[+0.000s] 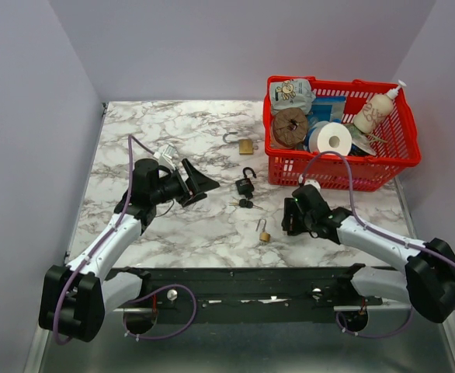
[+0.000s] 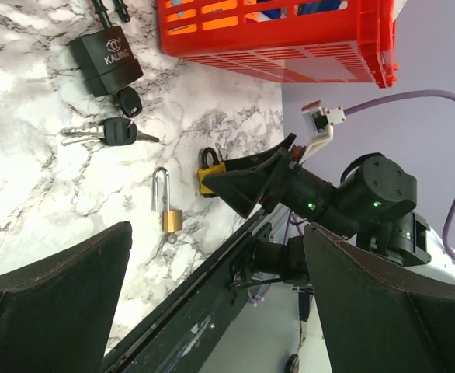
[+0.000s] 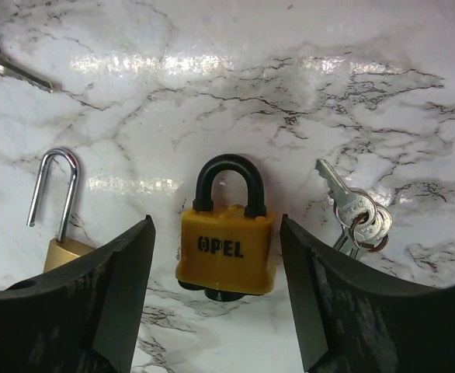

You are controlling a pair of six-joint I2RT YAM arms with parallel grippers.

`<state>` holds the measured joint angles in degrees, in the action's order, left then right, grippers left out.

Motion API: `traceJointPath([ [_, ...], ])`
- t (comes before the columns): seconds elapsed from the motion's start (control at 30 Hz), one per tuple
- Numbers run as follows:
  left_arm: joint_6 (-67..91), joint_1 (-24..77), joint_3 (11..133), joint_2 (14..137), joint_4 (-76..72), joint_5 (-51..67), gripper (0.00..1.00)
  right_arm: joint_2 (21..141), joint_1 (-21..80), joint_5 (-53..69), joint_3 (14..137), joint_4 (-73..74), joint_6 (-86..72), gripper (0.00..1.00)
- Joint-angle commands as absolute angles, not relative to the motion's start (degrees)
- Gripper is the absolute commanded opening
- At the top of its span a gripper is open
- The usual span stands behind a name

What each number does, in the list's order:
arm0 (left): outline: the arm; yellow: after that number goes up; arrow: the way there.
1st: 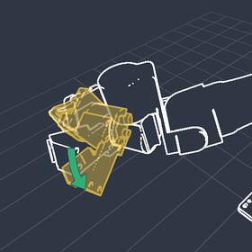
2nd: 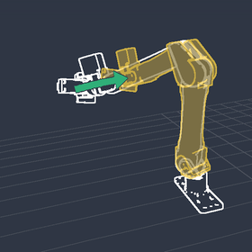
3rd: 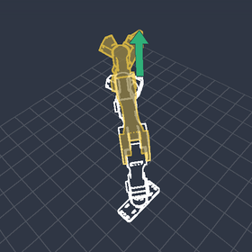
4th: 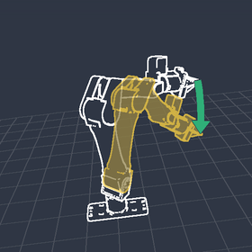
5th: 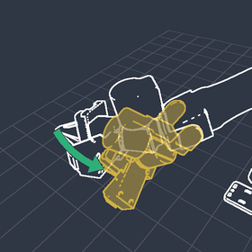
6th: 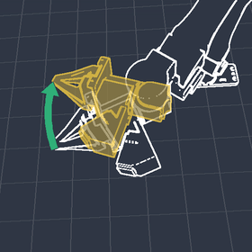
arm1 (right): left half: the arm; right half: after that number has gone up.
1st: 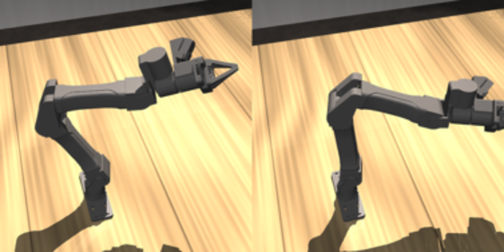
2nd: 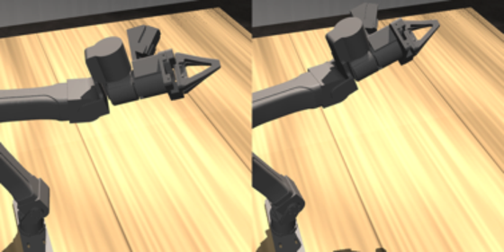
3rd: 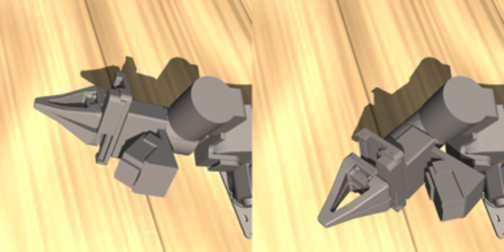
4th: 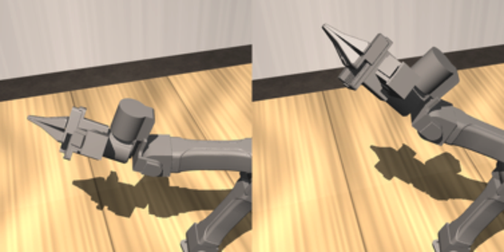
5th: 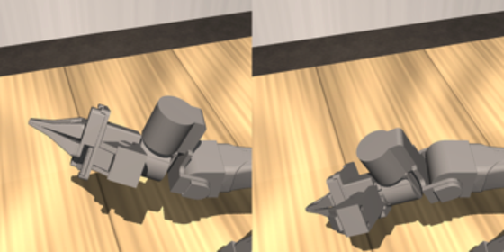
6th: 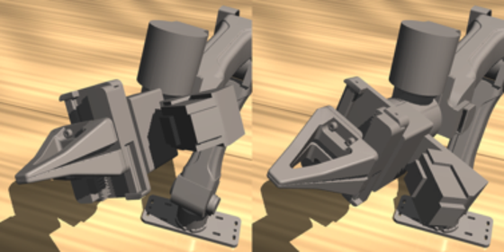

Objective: Lock with the key
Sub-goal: Place the lock at the center of the board, then pick up the lock from the center of the board.

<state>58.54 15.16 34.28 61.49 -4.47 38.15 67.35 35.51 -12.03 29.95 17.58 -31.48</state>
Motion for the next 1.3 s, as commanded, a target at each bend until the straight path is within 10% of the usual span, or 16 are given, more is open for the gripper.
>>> traceJointPath([
  [0.0, 56.9, 14.9, 36.3, 59.9, -2.0, 36.7, 0.99, 65.4, 35.2, -12.3, 31.3, 16.2, -31.8, 0.77],
  [0.43, 57.7, 12.7, 35.9, 56.5, -1.7, 34.4, 0.99, 57.7, 45.6, 0.2, 36.4, 17.2, -29.8, 0.72],
  [1.27, 65.0, 5.8, 32.5, 52.2, -4.1, 36.2, 0.99, 84.0, 50.9, -3.3, 44.6, 24.0, -40.4, 0.61],
])
